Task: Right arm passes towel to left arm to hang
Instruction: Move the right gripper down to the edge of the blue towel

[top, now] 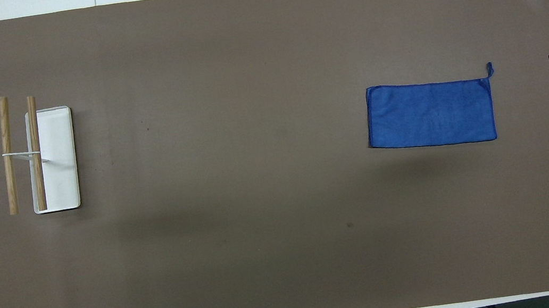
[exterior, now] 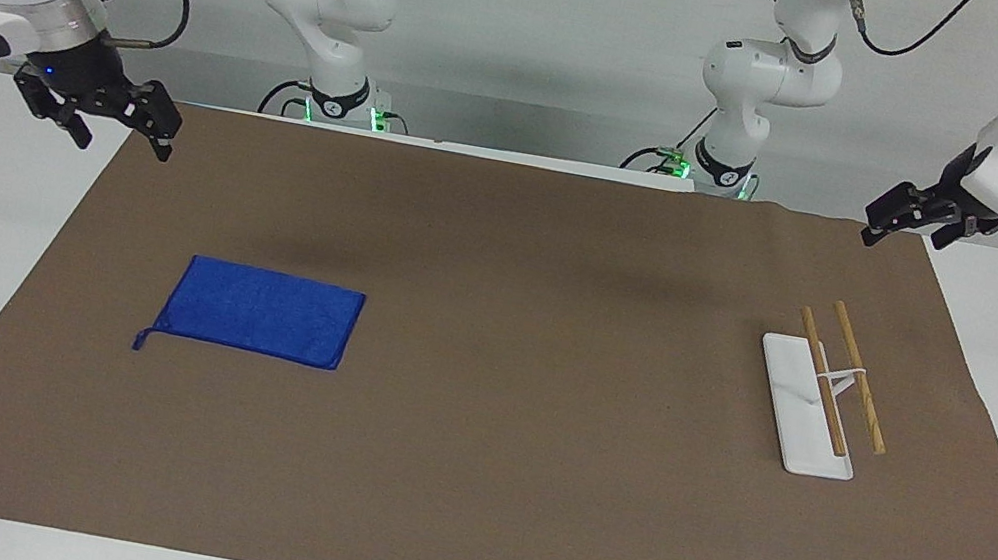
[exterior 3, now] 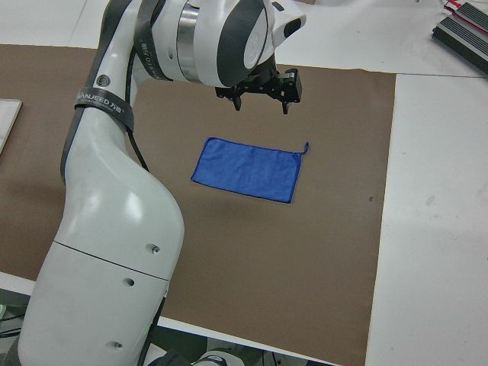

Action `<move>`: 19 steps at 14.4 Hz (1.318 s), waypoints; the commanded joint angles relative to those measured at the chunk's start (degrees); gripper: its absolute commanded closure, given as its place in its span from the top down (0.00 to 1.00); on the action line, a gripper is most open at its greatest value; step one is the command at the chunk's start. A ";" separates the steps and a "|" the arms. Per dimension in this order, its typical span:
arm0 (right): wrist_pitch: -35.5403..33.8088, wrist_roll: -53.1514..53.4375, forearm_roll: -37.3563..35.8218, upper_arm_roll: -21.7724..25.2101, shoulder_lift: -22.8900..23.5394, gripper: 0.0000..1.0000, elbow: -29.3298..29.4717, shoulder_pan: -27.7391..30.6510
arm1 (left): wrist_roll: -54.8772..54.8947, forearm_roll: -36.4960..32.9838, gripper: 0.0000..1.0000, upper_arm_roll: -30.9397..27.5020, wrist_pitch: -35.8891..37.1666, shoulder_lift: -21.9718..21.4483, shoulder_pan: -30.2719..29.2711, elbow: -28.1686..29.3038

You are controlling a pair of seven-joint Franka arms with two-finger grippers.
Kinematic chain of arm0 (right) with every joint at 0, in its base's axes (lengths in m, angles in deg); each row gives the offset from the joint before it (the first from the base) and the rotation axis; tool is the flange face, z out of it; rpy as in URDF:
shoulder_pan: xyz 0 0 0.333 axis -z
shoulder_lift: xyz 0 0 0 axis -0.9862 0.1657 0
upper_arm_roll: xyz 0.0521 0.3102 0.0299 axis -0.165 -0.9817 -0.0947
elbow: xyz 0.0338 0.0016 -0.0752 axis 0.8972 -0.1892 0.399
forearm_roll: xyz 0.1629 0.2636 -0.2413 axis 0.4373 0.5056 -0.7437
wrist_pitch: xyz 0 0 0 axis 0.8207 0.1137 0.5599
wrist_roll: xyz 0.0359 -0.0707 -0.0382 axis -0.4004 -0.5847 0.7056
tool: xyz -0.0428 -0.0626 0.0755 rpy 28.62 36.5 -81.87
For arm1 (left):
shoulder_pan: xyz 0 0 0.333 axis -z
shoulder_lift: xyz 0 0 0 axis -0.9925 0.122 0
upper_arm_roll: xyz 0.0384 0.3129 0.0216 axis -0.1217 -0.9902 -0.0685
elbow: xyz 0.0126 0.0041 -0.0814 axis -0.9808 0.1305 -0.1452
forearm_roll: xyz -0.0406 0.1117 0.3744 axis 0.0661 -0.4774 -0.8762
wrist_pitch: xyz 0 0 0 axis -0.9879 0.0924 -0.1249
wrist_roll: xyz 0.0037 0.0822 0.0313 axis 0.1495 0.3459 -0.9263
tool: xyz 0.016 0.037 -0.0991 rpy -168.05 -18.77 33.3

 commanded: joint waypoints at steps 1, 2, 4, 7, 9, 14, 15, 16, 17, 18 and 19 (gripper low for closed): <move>0.50 -1.41 0.10 0.44 -0.76 1.00 -1.08 -0.18 | -0.01 0.33 1.00 0.06 -0.32 -1.15 -0.29 1.25; 0.50 -1.41 0.10 0.35 -0.76 1.00 -1.17 -0.18 | -0.01 0.33 1.00 0.06 -0.32 -1.15 -0.29 1.25; 0.94 -0.89 0.19 0.00 -0.76 1.00 -1.69 -0.18 | -0.01 0.33 1.00 0.06 -0.32 -1.15 -0.29 1.25; 8.29 -0.97 0.19 -2.37 -0.76 1.00 -8.25 -0.18 | -0.01 0.33 1.00 0.06 -0.32 -1.15 -0.29 1.25; 19.86 -1.23 0.27 -2.38 -0.67 0.99 -16.77 -0.09 | -0.01 0.33 1.00 0.06 -0.32 -1.15 -0.29 1.25; 39.23 -1.32 0.71 -2.29 1.08 0.99 -30.24 -0.09 | -0.01 0.33 1.00 0.06 -0.32 -1.15 -0.29 1.25; 40.65 -1.41 0.71 -2.38 1.87 0.99 -31.22 -0.09 | -0.01 0.33 1.00 0.06 -0.32 -1.15 -0.29 1.25; 41.19 -1.32 0.71 -2.38 2.92 0.99 -31.66 -0.18 | -0.01 0.33 1.00 0.06 -0.32 -1.15 -0.29 1.25; 42.33 -1.32 0.71 -2.38 3.80 0.99 -31.93 -0.26 | -0.01 0.33 1.00 0.06 -0.32 -1.15 -0.29 1.25; 43.56 -1.32 0.71 -2.38 4.42 0.99 -32.36 -0.27 | -0.01 0.33 1.00 0.06 -0.32 -1.15 -0.29 1.25; 44.79 -1.24 0.71 -2.38 5.30 0.99 -33.06 -0.53 | -0.01 0.33 1.00 0.06 -0.32 -1.15 -0.29 1.25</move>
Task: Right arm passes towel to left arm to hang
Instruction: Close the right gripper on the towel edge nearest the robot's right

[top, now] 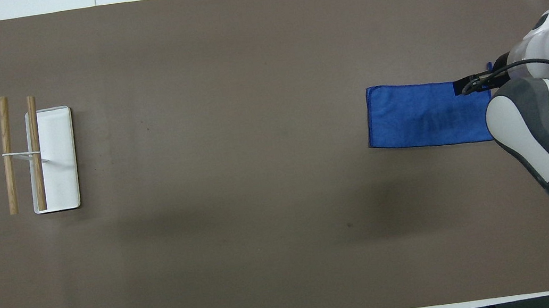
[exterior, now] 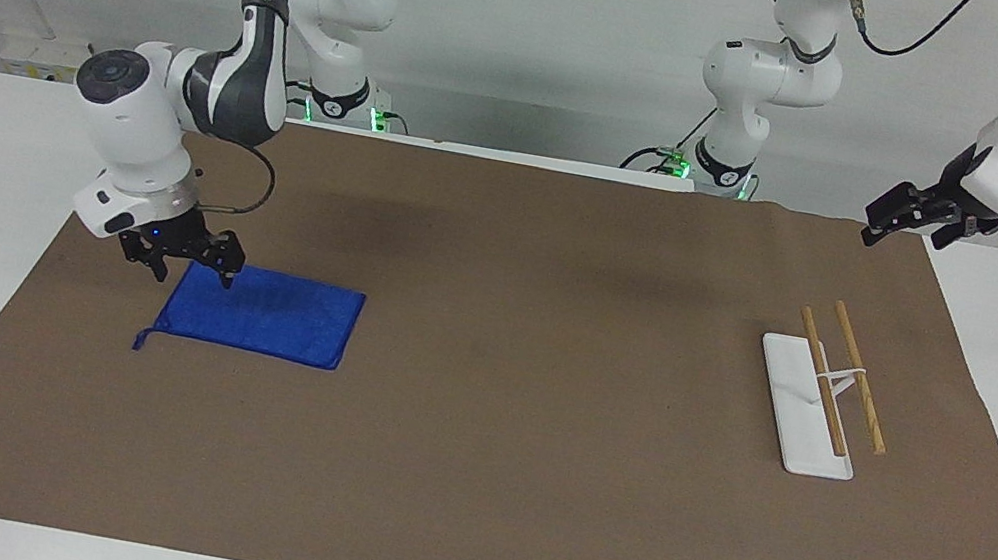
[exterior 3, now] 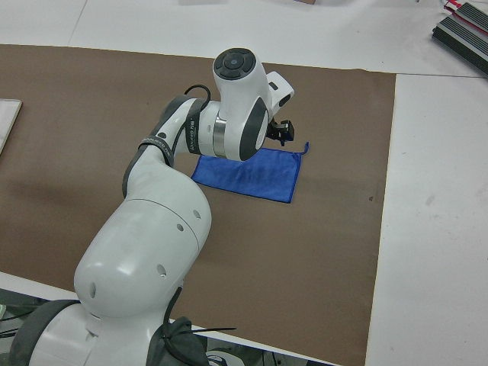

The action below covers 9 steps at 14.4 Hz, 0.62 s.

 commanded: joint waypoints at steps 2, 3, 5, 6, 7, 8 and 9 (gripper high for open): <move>5.26 -1.32 0.65 -0.16 2.46 0.99 -2.91 -0.27 | -0.01 0.33 1.00 0.06 -0.32 -1.15 -0.29 1.25; 5.88 -1.41 0.65 -0.07 2.99 0.99 -3.27 -0.27 | -0.01 0.33 1.00 0.06 -0.32 -1.15 -0.29 1.25; 6.50 -1.50 0.65 -0.07 4.92 0.99 -3.27 -0.36 | -0.01 0.33 1.00 0.06 -0.32 -1.15 -0.29 1.25; 7.72 -1.58 0.65 -0.07 5.45 0.99 -3.45 -0.36 | -0.01 0.33 1.00 0.06 -0.32 -1.15 -0.29 1.25; 8.52 -2.11 0.65 -0.07 5.81 0.99 -3.89 -0.62 | -0.01 0.33 1.00 0.06 -0.32 -1.15 -0.29 1.25; 8.79 -2.46 0.65 -0.07 6.16 0.99 -3.98 -0.88 | -0.01 0.33 1.00 0.06 -0.32 -1.15 -0.29 1.25; 8.79 -2.46 0.65 -0.07 6.42 0.98 -3.98 -0.89 | -0.01 0.33 1.00 0.06 -0.32 -1.15 -0.29 1.25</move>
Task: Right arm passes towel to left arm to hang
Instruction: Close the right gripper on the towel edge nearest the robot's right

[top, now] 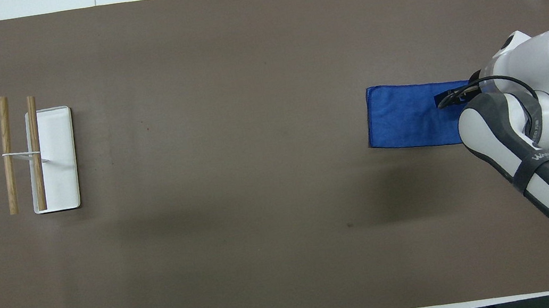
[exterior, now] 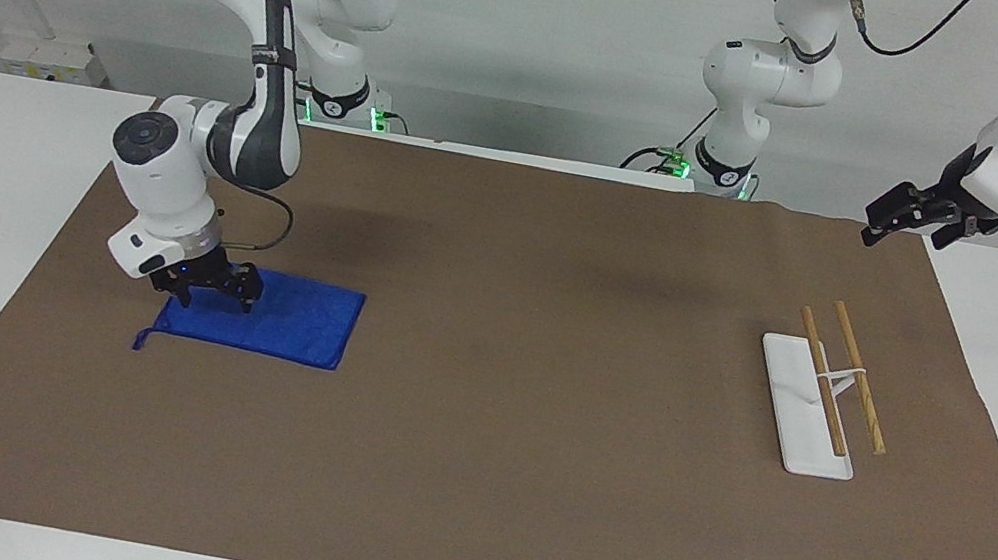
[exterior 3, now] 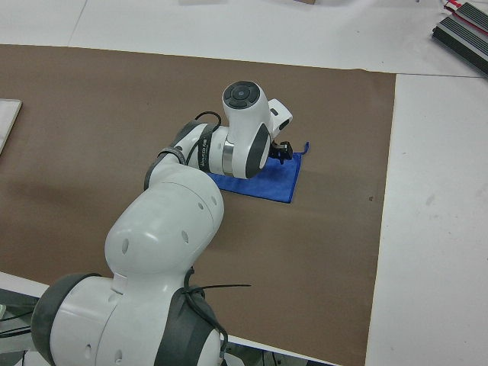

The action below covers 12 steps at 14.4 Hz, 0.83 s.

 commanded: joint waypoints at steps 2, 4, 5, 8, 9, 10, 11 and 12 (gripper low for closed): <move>1.42 -1.77 0.65 -0.04 0.51 0.96 -1.21 -0.23 | -0.01 0.33 1.00 0.06 -0.32 -1.15 -0.29 1.25; 1.42 -1.77 0.65 -0.13 0.51 0.93 -1.47 -0.23 | -0.01 0.33 1.00 0.06 -0.32 -1.15 -0.29 1.25; 1.42 -1.77 0.65 -0.04 0.51 0.91 -1.82 -0.23 | -0.01 0.33 1.00 0.06 -0.32 -1.15 -0.29 1.25; 1.33 -1.77 0.65 -0.13 0.51 0.68 -1.91 -0.23 | -0.01 0.33 1.00 0.06 -0.32 -1.15 -0.29 1.25; 1.33 -1.86 0.65 -0.13 0.60 0.55 -1.91 -0.23 | -0.01 0.33 1.00 0.06 -0.32 -1.15 -0.29 1.25; 1.24 -1.86 0.65 -0.13 0.51 0.31 -1.91 -0.23 | -0.01 0.33 1.00 0.06 -0.32 -1.15 -0.29 1.25; 1.16 -1.86 0.65 -0.13 0.51 0.12 -1.91 -0.23 | -0.01 0.33 1.00 0.06 -0.32 -1.15 -0.29 1.25; 0.98 -1.86 0.65 -0.13 0.51 0.00 -1.91 -0.23 | -0.01 0.33 1.00 0.06 -0.32 -1.15 -0.29 1.25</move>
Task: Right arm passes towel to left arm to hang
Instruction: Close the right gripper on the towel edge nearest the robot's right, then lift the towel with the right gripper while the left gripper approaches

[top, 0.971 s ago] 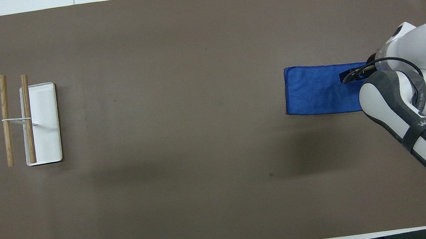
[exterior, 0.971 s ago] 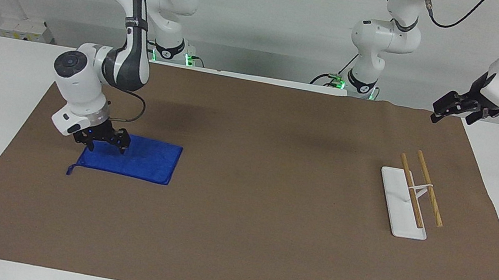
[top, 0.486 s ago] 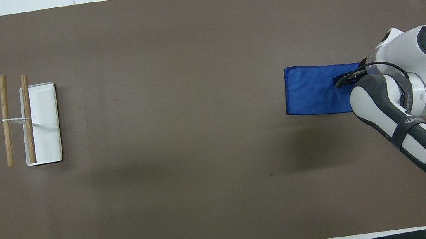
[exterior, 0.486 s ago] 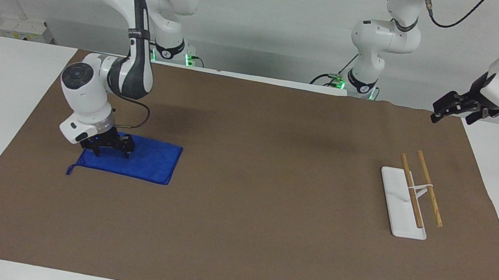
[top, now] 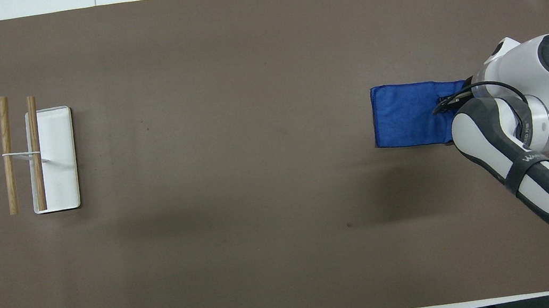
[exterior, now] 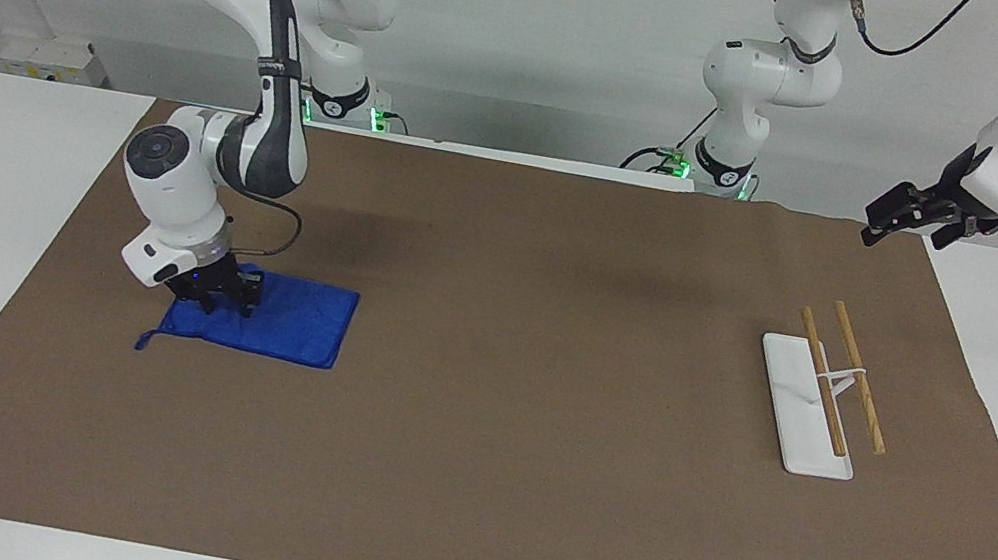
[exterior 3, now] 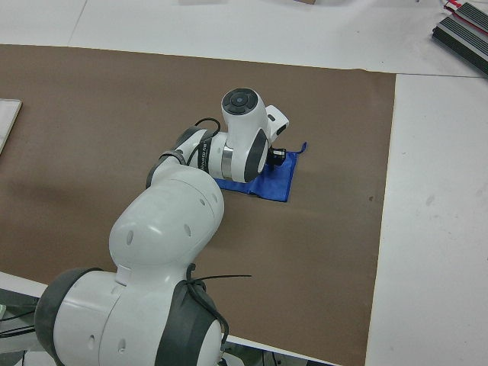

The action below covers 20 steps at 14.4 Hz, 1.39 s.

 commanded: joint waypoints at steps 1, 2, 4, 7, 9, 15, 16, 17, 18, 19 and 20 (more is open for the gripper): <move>0.64 -1.67 0.65 -0.16 0.38 0.00 -0.93 0.25 | -0.01 0.33 1.00 0.06 -0.32 -1.15 -0.29 1.25; 0.38 -1.58 0.65 -0.25 0.03 0.00 -0.75 0.25 | -0.01 0.33 1.00 0.06 -0.32 -1.15 -0.29 1.25; -2.16 -1.23 0.74 -0.69 -0.76 0.00 0.12 0.42 | -0.01 0.33 1.00 0.06 -0.32 -1.15 -0.29 1.25; -11.37 1.83 3.97 -2.18 -2.78 0.00 3.71 0.69 | -0.01 0.33 1.00 0.06 -0.32 -1.15 -0.29 1.25; -20.76 9.80 5.22 -5.07 -3.75 0.00 7.84 0.78 | -0.01 0.33 1.00 0.06 -0.32 -1.15 -0.29 1.25; -37.68 47.32 13.28 -19.39 -4.54 0.00 23.40 0.86 | -0.27 0.33 1.00 0.06 0.64 -1.50 -1.60 1.69; -37.42 52.60 16.18 -21.41 -4.46 0.00 24.55 0.86 | -1.14 0.42 1.00 0.06 0.56 -1.68 -1.34 1.95; -36.90 57.87 19.86 -23.00 -4.28 0.00 25.86 0.78 | -3.94 0.42 1.00 0.23 -0.14 -2.81 -0.99 4.39; -35.85 61.75 24.42 -24.32 -3.93 0.00 26.66 0.69 | -7.01 0.51 1.00 0.41 -2.32 -4.39 -0.99 7.63; -33.75 64.84 29.34 -25.29 -3.84 0.00 26.84 0.60 | -10.52 0.86 1.00 0.67 -5.65 -5.62 -0.90 10.54; -31.55 67.13 33.39 -26.69 -3.84 0.00 26.84 0.51 | -18.74 2.34 1.00 0.85 -8.56 -6.68 0.49 13.09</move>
